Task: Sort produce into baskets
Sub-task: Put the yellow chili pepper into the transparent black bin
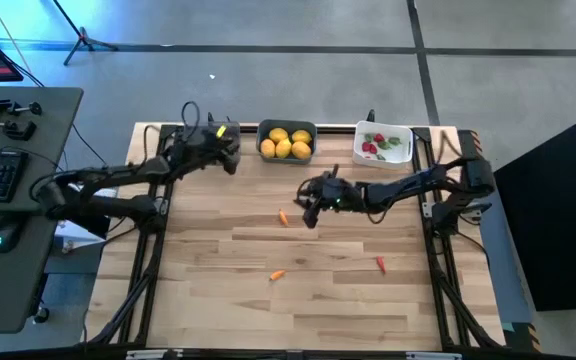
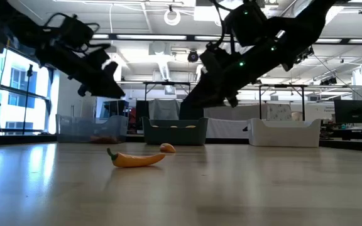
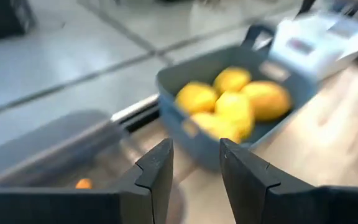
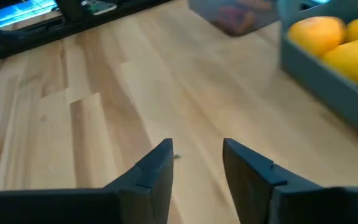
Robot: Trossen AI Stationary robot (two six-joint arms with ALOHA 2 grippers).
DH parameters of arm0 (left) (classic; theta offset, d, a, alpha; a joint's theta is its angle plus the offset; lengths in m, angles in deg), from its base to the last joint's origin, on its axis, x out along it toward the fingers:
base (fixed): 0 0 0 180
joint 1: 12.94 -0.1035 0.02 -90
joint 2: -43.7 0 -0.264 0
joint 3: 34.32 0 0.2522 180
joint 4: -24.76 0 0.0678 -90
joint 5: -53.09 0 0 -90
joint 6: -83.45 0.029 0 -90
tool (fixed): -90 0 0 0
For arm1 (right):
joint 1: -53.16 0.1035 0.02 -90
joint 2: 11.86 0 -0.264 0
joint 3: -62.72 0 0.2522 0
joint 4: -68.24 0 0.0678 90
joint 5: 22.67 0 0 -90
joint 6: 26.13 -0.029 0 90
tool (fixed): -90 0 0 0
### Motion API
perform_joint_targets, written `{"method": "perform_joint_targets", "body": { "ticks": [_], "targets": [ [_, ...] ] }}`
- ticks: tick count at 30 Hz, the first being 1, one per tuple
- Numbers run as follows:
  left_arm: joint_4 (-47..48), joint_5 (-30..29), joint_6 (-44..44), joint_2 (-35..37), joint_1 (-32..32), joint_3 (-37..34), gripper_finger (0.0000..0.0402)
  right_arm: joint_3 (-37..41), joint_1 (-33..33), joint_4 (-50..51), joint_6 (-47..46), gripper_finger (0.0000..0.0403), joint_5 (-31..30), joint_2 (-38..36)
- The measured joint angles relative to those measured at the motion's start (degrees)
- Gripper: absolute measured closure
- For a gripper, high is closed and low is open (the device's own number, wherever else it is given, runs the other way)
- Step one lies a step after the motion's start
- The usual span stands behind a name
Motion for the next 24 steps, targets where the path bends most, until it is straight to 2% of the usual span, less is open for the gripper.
{"method": "perform_joint_targets", "body": {
  "ticks": [6, 11, 16, 20, 24],
  "targets": [
    [-9.03, 0.04, -0.77, 7.92, 2.93, -6.30, 0.0303, -5.01, 2.48, -0.84, -2.82, 0.0271, -2.03, 8.25],
    [-9.96, 0.00, -2.62, 12.88, 3.35, -9.09, 0.0313, -9.79, 3.48, 1.38, -4.21, 0.0274, -1.79, 14.35],
    [-10.03, 0.09, -2.53, 15.72, 3.37, -10.66, 0.0314, -14.55, 4.18, 6.85, -4.44, 0.0274, -0.79, 17.37],
    [-12.62, 4.35, -0.63, 16.19, 3.39, -13.21, 0.0314, -17.05, 4.18, 10.92, -6.80, 0.0274, -0.14, 19.19],
    [-20.43, 11.04, -0.64, 16.21, 3.42, -17.41, 0.0314, -17.97, 3.99, 13.23, -8.39, 0.0275, -0.15, 20.07]
  ]
}}
